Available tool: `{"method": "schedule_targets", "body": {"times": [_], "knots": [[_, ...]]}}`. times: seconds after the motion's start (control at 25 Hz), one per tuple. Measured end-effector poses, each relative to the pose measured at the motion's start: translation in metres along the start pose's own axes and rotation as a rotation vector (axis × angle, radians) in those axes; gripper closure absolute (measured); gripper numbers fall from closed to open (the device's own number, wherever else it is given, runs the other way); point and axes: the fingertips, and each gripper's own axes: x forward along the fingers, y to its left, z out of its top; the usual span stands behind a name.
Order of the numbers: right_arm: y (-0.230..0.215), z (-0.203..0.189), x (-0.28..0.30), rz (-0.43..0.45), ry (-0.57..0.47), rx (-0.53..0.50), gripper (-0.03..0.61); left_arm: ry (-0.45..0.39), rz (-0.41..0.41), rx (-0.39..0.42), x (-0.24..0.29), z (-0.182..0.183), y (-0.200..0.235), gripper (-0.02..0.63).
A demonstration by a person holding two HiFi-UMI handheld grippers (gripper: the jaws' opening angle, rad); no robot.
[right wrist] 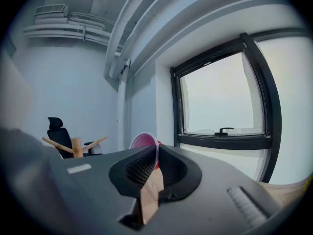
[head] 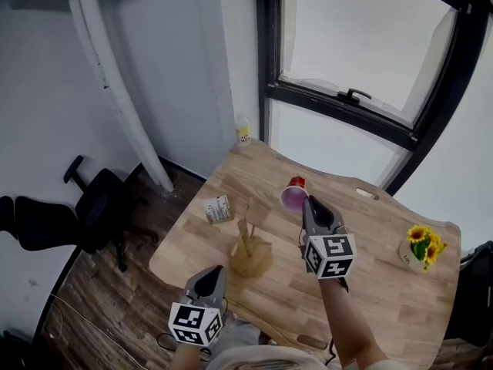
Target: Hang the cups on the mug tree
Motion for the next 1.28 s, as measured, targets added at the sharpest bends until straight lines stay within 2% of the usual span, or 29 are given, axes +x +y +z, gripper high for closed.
{"method": "schedule_targets", "body": {"times": [0.76, 1.28], "knots": [[0.042, 0.011, 0.005, 0.02, -0.03, -0.238, 0.561, -0.014, 0.034, -0.017, -0.016, -0.005, 0.01, 0.611], [0.066, 0.013, 0.023, 0.026, -0.033, -0.334, 0.561, -0.011, 0.061, -0.027, -0.027, -0.009, 0.023, 0.611]]}}
